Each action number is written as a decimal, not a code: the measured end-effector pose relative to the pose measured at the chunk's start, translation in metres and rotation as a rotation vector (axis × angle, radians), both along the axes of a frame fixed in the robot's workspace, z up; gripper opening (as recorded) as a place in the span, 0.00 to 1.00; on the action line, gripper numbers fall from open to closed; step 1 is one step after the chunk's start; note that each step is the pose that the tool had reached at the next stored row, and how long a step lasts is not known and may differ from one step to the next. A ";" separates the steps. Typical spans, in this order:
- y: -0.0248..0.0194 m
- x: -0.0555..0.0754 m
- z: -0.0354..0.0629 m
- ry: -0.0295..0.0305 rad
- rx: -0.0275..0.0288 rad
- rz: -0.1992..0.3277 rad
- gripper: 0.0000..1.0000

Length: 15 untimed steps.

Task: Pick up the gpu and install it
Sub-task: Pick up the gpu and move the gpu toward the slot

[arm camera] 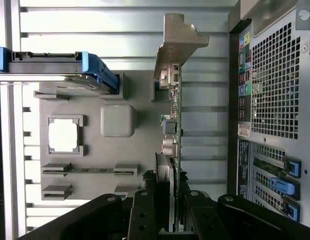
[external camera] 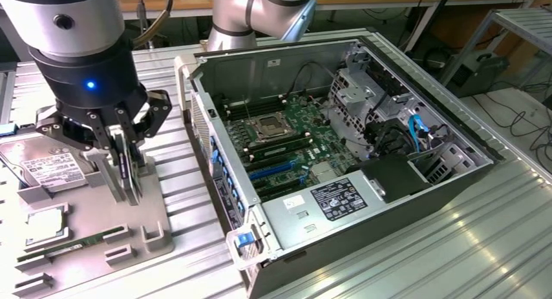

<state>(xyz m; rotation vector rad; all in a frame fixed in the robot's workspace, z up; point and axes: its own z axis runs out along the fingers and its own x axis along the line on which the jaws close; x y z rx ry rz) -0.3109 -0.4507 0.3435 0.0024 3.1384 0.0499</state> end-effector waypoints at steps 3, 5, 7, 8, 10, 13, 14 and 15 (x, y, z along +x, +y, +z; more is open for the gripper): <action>0.0000 0.000 0.0046 0.0000 0.0000 0.000 0.27; 0.0000 0.000 0.0076 0.0001 -0.0001 0.000 0.27; 0.0000 0.000 0.0135 0.0000 0.0000 0.000 0.27; 0.0000 0.000 0.0167 0.0000 0.0000 0.000 0.27; 0.0000 0.000 0.0204 0.0000 0.0000 0.000 0.27; 0.0000 0.000 0.0253 -0.0001 0.0000 0.000 0.27; 0.0000 0.000 0.0269 0.0000 0.0000 0.000 0.27; 0.0000 0.000 0.0283 0.0000 0.0000 0.000 0.27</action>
